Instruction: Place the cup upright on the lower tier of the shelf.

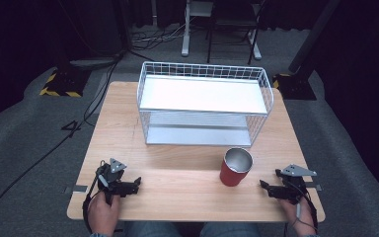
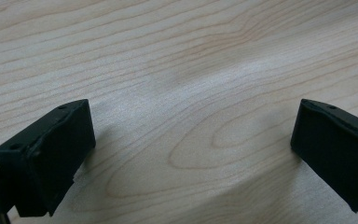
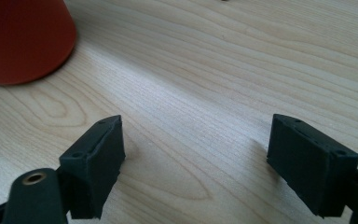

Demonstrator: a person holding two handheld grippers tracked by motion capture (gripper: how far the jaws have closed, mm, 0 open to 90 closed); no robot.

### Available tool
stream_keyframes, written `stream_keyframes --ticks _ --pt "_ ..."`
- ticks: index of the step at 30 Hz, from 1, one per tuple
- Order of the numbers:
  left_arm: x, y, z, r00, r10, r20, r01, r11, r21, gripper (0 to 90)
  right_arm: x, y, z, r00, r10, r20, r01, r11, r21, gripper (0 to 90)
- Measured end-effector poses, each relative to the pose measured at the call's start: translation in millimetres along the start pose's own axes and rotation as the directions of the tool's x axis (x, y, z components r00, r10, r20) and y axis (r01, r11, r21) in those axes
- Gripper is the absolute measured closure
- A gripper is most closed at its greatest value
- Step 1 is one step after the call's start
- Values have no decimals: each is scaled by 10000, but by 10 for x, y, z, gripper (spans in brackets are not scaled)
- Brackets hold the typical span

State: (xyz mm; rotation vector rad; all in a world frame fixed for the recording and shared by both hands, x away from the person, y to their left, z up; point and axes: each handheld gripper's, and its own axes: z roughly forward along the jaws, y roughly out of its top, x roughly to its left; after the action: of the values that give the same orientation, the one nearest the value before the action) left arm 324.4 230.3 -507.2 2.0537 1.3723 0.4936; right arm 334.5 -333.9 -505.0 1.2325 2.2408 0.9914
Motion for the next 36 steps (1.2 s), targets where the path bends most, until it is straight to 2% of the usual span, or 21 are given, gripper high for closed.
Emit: stream_keyframes --ticks 12,16,22,27,28,29,30,36 --pt "-2 -1 -1 10000 -21 -19 21 10000 1 0 -6 -1 -2 10000 -11 -21 11 10000 16 181" --pt "-1 1 -1 10000 -28 -25 28 10000 6 0 -13 -12 -16 9998 138 158 -137 9999 -63 209" --pt "7 17 10 9999 -82 -85 82 10000 32 0 -2 -24 -82 9997 47 240 -41 9997 -246 203" --pt "8 25 21 9998 -159 -139 159 9999 -5 0 24 -9 -217 9999 22 155 -11 9976 -696 124" --pt "6 27 21 9997 -188 -166 188 9998 10 0 33 -2 -260 9999 15 113 -5 9962 -875 57" --pt "8 29 22 9997 -177 -184 177 9998 12 0 33 -2 -260 9999 15 113 -5 9962 -875 57" --pt "9 30 23 9997 -179 -193 179 9998 10 0 51 8 -292 10000 51 80 -43 9954 -952 0" --pt "9 30 24 9996 -189 -199 189 9998 8 0 105 43 -356 9999 -93 -80 82 9924 -1231 0"
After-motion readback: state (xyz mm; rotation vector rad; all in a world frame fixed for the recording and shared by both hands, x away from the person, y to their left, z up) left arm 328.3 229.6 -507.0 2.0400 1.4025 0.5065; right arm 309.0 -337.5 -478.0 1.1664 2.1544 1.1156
